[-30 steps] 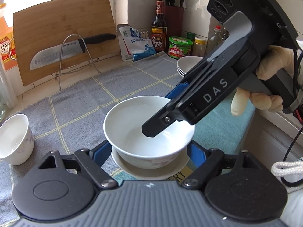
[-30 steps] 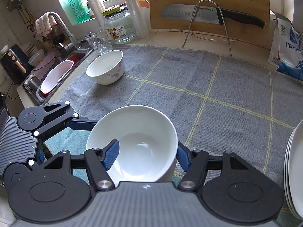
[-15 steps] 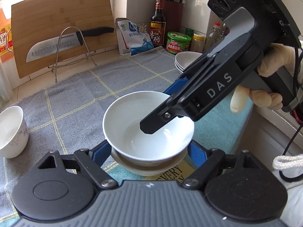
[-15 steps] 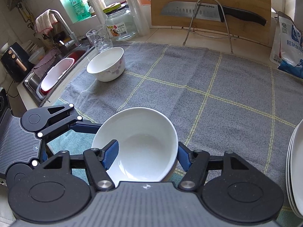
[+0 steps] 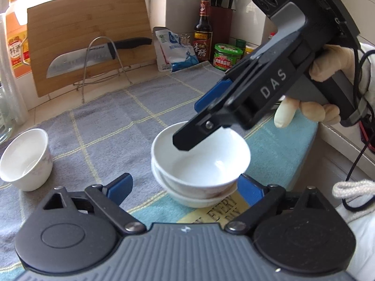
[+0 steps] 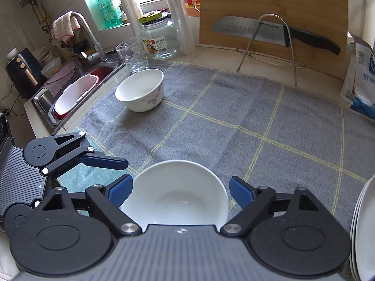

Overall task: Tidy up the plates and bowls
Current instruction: 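Open the right tool and release the stacked bowl, then move the right tool toward the last white bowl on the towel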

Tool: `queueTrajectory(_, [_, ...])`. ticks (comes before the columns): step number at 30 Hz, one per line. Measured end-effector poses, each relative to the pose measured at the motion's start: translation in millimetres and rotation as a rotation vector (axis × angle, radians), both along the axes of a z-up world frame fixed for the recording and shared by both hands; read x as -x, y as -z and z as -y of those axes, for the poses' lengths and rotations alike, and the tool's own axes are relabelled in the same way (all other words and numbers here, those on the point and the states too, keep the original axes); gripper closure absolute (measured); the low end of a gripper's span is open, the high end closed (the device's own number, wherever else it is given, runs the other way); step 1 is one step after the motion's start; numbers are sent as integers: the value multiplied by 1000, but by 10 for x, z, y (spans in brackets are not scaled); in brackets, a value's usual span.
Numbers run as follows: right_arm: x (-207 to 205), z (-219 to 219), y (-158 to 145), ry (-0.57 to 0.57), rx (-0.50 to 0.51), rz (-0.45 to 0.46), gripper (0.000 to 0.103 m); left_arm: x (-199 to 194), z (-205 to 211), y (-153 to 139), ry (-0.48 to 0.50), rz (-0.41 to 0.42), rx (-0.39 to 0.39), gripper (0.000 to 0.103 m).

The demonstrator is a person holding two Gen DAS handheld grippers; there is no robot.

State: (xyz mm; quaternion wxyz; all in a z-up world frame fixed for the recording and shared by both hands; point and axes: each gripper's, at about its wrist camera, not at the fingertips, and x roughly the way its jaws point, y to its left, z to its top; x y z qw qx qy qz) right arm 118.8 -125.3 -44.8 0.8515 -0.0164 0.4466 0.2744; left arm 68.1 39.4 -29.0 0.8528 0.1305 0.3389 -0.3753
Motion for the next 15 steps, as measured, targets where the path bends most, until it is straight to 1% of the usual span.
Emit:
queueTrajectory(4, [-89, -157, -48, -34, 7, 18, 10, -29, -240, -21, -62, 24, -13, 7])
queueTrajectory(10, [-297, -481, -122, -97, 31, 48, 10, -240, -686, 4, -244, 77, -33, 6])
queueTrajectory(13, [-427, -660, -147, -125, 54, 55, 10, -364, -875, 25, -331, 114, -43, 6])
queueTrajectory(15, [-509, -779, -158, -142, 71, 58, 10, -458, -980, 48, -390, 124, -49, 6])
